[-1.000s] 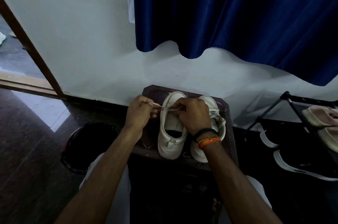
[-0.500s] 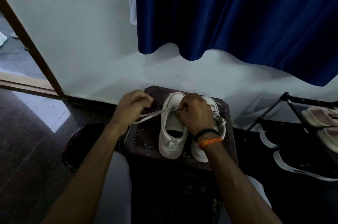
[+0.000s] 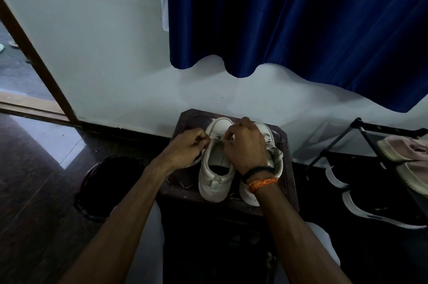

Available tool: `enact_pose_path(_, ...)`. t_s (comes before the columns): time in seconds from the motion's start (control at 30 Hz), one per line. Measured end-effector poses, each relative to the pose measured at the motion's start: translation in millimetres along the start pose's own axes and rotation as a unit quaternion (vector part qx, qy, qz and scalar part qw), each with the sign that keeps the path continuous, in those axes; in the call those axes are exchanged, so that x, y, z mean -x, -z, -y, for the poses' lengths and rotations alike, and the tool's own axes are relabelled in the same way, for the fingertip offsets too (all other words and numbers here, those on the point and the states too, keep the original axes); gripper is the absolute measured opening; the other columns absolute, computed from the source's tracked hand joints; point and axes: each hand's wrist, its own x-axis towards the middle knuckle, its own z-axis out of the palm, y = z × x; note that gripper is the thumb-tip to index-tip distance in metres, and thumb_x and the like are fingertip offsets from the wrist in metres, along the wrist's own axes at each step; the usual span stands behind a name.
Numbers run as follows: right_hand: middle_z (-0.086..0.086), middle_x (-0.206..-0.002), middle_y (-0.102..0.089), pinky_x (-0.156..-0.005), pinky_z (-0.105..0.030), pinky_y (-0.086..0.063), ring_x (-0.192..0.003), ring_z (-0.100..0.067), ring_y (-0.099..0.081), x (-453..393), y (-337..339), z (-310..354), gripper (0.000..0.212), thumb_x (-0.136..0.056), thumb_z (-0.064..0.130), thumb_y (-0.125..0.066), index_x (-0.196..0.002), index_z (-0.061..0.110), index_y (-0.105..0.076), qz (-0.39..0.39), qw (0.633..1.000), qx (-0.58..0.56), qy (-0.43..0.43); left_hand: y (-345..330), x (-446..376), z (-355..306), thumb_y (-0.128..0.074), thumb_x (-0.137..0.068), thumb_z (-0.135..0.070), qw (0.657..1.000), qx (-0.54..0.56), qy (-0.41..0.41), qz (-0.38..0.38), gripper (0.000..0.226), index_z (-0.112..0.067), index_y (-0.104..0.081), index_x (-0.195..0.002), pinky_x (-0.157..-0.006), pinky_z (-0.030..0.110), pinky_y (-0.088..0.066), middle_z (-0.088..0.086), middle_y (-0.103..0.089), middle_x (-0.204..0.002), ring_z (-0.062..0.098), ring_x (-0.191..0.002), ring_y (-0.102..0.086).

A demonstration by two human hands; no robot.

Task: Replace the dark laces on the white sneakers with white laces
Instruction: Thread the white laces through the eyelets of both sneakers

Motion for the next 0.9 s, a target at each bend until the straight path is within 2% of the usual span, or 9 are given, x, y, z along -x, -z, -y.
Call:
enact_pose_path(0.1, -0.003, -0.084, -0.066, -0.084, -0.030, -0.038, -0.088, -0.025, -0.054, 7.7, 2.2, 3.9, 0.017, -0.079, 0.026, -0.063, -0.071, 0.016, -0.075, -0.056, 0.998, -0.022, 0.023, -1.1, 0.8, 3.4, -0.061, -0.099, -0.022, 1.000, 0.018, 0.005, -0.004, 0.006, -0.022, -0.067, -0.098, -0.087, 0.027, -0.049, -0.009, -0.071, -0.098, 0.006, -0.098, -0.065)
enact_pose_path(0.2, 0.000, -0.069, -0.066, -0.086, -0.036, -0.040, -0.093, -0.025, -0.048, 14.7, 1.0, 14.4, 0.053, -0.084, 0.064, -0.048, -0.066, 0.022, -0.074, -0.008, 0.999, -0.039, -0.035, 1.6, 2.9, 1.0, -0.063, -0.096, -0.017, 1.000, 0.017, -0.005, 0.001, 0.010, -0.026, -0.063, -0.091, -0.074, 0.024, -0.046, -0.006, -0.069, -0.090, 0.008, -0.087, -0.065)
enact_pose_path(0.27, -0.004, -0.073, -0.067, -0.090, -0.041, -0.042, -0.105, -0.027, -0.045, 16.5, -1.3, 19.6, 0.060, -0.080, 0.076, -0.049, -0.069, 0.024, -0.075, 0.033, 0.996, -0.022, -0.079, 2.3, 2.2, -3.0, -0.060, -0.093, -0.010, 1.000, -0.016, -0.008, 0.009, 0.012, -0.022, -0.063, -0.093, -0.067, 0.022, -0.047, -0.003, -0.069, -0.089, 0.013, -0.082, -0.065)
enact_pose_path(0.4, -0.002, -0.082, -0.069, -0.095, -0.043, -0.034, -0.117, -0.025, -0.040, 18.2, -4.9, 24.3, 0.047, -0.081, 0.068, -0.059, -0.077, 0.024, -0.077, 0.055, 0.994, -0.022, -0.089, 0.0, 0.3, -7.7, -0.056, -0.084, 0.004, 0.998, -0.067, -0.010, 0.005, 0.023, -0.014, -0.063, -0.097, -0.055, 0.009, -0.039, -0.010, -0.062, -0.081, 0.005, -0.072, -0.057)
enact_pose_path(0.53, -0.003, -0.073, -0.067, -0.092, -0.039, -0.038, -0.109, -0.027, -0.043, 19.0, -15.9, 18.3, 0.045, -0.078, 0.060, -0.055, -0.068, 0.021, -0.073, 0.022, 0.995, -0.043, -0.089, 5.1, 5.0, 1.1, -0.052, -0.085, 0.001, 0.993, -0.031, 0.046, -0.105, 0.018, -0.014, -0.062, -0.086, -0.057, 0.025, -0.042, 0.000, -0.064, -0.078, 0.015, -0.069, -0.058)
enact_pose_path(0.73, 0.003, -0.063, -0.060, -0.092, -0.040, -0.043, -0.099, -0.022, -0.042, 22.1, -23.0, 13.4, 0.039, -0.080, 0.054, -0.059, -0.053, 0.026, -0.056, -0.011, 0.994, -0.073, -0.076, 56.1, 23.7, 56.2, -0.050, -0.076, -0.023, 0.908, 0.067, 0.198, -0.364, 0.022, -0.010, -0.067, -0.080, -0.083, 0.039, -0.053, 0.016, -0.072, -0.090, 0.031, -0.090, -0.068)
enact_pose_path(0.8, 0.003, -0.062, -0.060, -0.090, -0.041, -0.044, -0.097, -0.020, -0.041, 22.6, -24.5, 13.6, 0.041, -0.077, 0.059, -0.051, -0.052, 0.026, -0.053, -0.013, 0.994, -0.079, -0.078, 68.0, 25.0, 66.1, -0.044, -0.076, -0.020, 0.873, 0.152, 0.220, -0.408, 0.022, -0.011, -0.065, -0.073, -0.067, 0.028, -0.054, 0.014, -0.073, -0.086, 0.019, -0.071, -0.069)
enact_pose_path(0.87, 0.004, -0.062, -0.060, -0.090, -0.040, -0.043, -0.096, -0.020, -0.042, 22.2, -25.7, 13.3, 0.044, -0.075, 0.063, -0.044, -0.052, 0.027, -0.052, -0.017, 0.993, -0.083, -0.078, 72.0, 20.0, 68.0, -0.040, -0.086, -0.007, 0.845, 0.290, 0.201, -0.402, 0.023, 0.000, -0.062, -0.079, -0.039, 0.020, -0.036, 0.019, -0.070, -0.093, 0.009, -0.040, -0.049)
enact_pose_path(0.9, 0.004, -0.062, -0.060, -0.090, -0.038, -0.043, -0.097, -0.021, -0.043, 21.8, -26.6, 12.3, 0.044, -0.076, 0.063, -0.045, -0.052, 0.026, -0.053, -0.017, 0.994, -0.082, -0.075, 70.7, 18.8, 61.1, -0.038, -0.090, -0.003, 0.832, 0.367, 0.175, -0.378, 0.022, 0.002, -0.057, -0.081, -0.034, 0.018, -0.027, 0.022, -0.069, -0.099, 0.008, -0.036, -0.038)
